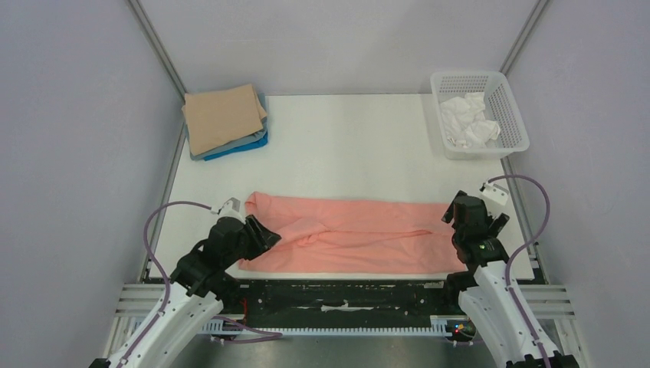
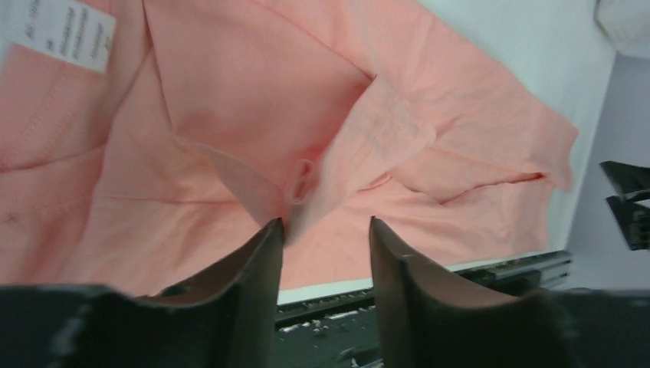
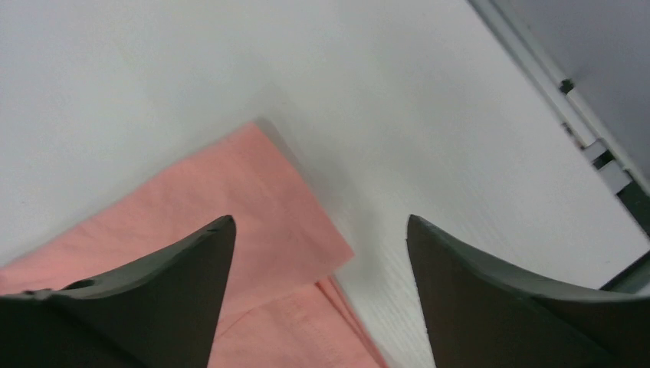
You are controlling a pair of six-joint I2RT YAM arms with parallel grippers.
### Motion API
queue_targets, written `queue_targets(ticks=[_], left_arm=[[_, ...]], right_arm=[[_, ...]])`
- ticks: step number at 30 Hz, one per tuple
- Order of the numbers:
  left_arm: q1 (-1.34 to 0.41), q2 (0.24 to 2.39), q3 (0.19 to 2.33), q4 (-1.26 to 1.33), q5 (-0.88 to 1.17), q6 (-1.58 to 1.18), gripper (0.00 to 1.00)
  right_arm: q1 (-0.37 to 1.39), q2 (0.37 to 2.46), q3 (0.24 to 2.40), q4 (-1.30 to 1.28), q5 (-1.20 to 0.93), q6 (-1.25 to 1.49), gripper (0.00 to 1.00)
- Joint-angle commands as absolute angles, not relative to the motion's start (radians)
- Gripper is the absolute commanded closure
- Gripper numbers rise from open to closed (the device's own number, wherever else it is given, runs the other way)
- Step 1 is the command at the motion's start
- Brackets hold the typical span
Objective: Fold and stack the t-shirts
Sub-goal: Fold the other side of the tshirt into a rectangle
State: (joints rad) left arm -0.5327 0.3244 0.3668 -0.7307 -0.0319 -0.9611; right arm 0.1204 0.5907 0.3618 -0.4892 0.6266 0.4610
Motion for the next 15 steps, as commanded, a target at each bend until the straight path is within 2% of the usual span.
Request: queue_targets(ticks=[1, 8, 11, 15], left_arm=[[-0.536, 0.315, 0.354, -0.7, 0.105, -1.037, 0.23], [-0.535, 0.5, 0.52, -0.619, 0.036, -0.888, 0.2], [-0.535, 0.671, 0.513, -0.417, 0.143, -0.839, 0.2], [-0.545, 0.977, 0.541, -0.23, 0.247, -0.807, 0.19]], right_arm=[[0.12, 0.522, 0.395, -0.503, 0.756, 0.53, 0.02], [0.119, 0.479, 0.379, -0.372, 0.552, 0.447, 0.02], [0.12, 0.501, 0.364, -0.342, 0.549, 0.427, 0.02], [0.121, 0.548, 0.356, -0.27, 0.365, 0.363, 0.02]])
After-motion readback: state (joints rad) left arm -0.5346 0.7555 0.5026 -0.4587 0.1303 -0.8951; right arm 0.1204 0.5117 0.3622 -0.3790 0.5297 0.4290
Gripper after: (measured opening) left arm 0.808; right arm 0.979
